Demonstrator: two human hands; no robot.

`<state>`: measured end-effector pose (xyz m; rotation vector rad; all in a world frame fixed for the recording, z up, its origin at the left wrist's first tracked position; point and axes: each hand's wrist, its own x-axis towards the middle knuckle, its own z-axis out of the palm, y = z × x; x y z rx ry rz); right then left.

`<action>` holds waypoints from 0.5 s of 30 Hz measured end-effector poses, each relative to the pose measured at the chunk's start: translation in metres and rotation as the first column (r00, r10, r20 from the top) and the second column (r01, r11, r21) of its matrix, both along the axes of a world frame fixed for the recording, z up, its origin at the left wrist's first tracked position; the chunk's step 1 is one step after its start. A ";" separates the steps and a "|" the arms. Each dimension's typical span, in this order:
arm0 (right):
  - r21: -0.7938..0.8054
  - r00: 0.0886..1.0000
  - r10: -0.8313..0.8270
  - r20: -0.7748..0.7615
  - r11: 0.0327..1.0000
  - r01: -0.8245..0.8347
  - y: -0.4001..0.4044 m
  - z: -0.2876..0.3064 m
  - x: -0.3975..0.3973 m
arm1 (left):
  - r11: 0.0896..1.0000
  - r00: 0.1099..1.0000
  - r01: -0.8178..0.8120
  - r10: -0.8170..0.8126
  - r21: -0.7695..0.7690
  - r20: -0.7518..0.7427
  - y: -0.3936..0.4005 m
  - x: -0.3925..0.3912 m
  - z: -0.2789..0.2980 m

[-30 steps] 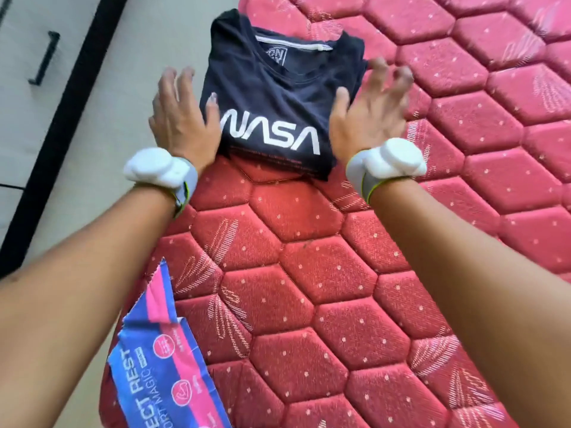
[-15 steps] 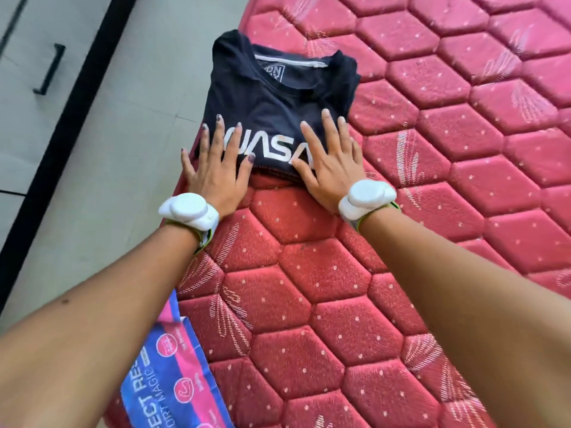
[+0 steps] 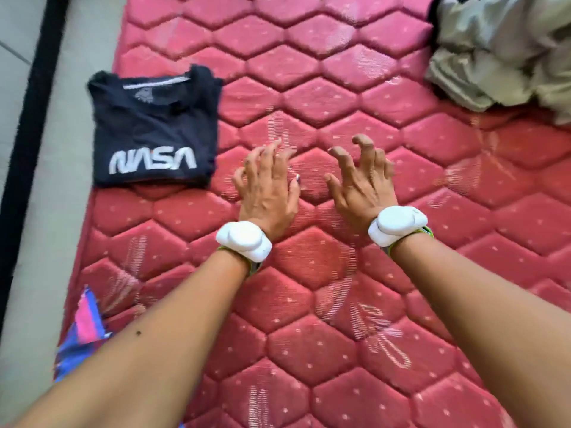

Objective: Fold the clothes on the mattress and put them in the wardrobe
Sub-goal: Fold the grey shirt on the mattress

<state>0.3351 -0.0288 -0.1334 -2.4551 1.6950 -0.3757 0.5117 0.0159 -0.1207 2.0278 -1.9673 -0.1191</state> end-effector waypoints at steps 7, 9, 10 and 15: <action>0.020 0.968 -0.207 -0.141 0.977 0.212 -0.022 0.032 -0.202 | 0.975 0.974 0.208 -0.200 0.073 -0.108 -0.042 -0.195 0.025; 0.013 0.950 -0.247 -0.191 0.967 0.254 -0.033 0.042 -0.245 | 0.960 0.956 0.268 -0.256 0.075 -0.141 -0.059 -0.232 0.030; 0.021 0.940 -0.273 -0.205 0.959 0.283 -0.039 0.047 -0.267 | 0.955 0.946 0.292 -0.280 0.051 -0.161 -0.070 -0.253 0.030; 0.107 0.944 -0.330 -0.009 0.938 0.329 -0.089 0.068 -0.350 | 0.990 0.941 0.143 -0.138 -0.007 -0.308 -0.136 -0.336 0.044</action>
